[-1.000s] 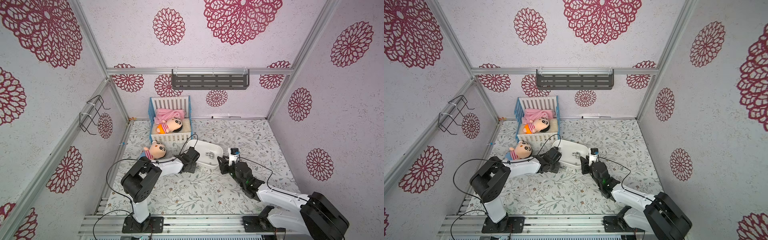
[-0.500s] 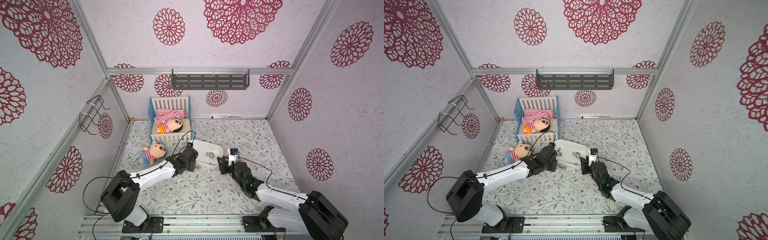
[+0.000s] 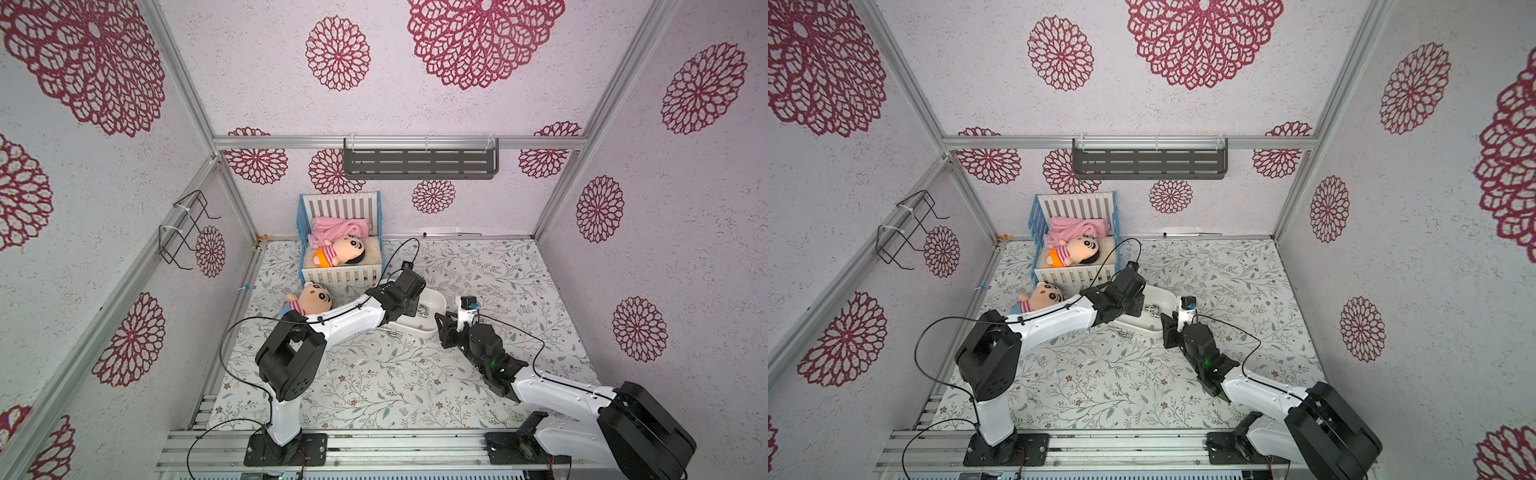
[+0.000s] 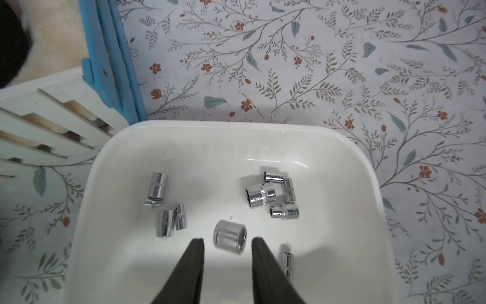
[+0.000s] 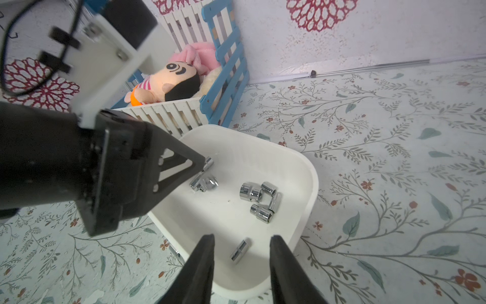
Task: Put the screws on the desktop into the storage box
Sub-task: Place the screw in the storage box, then pick up the screw from the center of the board.
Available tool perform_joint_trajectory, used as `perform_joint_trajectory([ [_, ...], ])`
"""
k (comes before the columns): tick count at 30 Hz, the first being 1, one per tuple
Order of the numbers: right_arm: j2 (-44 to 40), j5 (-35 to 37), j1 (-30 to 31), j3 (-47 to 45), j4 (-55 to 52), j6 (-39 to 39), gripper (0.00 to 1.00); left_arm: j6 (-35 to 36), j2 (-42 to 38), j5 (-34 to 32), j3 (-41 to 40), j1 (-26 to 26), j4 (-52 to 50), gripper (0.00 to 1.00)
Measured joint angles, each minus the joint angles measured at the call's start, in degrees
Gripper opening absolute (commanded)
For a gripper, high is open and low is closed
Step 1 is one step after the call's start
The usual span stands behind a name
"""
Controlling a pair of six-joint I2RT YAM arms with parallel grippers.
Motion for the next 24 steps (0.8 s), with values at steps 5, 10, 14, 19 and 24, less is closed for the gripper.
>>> perform_joint_trajectory([
  [5, 0.0, 0.09, 0.0, 0.0, 0.0, -0.02, 0.4, -0.94, -1.44, -0.15, -0.63, 0.92, -0.31, 0.48],
  [10, 0.0, 0.55, 0.0, -0.02, 0.02, -0.02, 0.4, -2.03, -9.27, -0.55, -6.4, 0.42, -0.11, 0.58],
  [14, 0.0, 0.76, 0.0, -0.02, 0.04, -0.02, 0.4, -2.36, -17.42, -1.11, -13.49, -2.38, 0.0, 0.6],
  [19, 0.04, 0.74, 0.0, 0.0, 0.24, -0.02, 0.4, -2.43, -25.11, -1.57, -23.37, -6.14, 0.02, 0.59],
  [24, 0.24, 0.68, 0.0, 0.0, 0.76, -0.02, 0.4, -2.4, -25.42, -2.1, -30.1, -6.43, -0.02, 0.53],
])
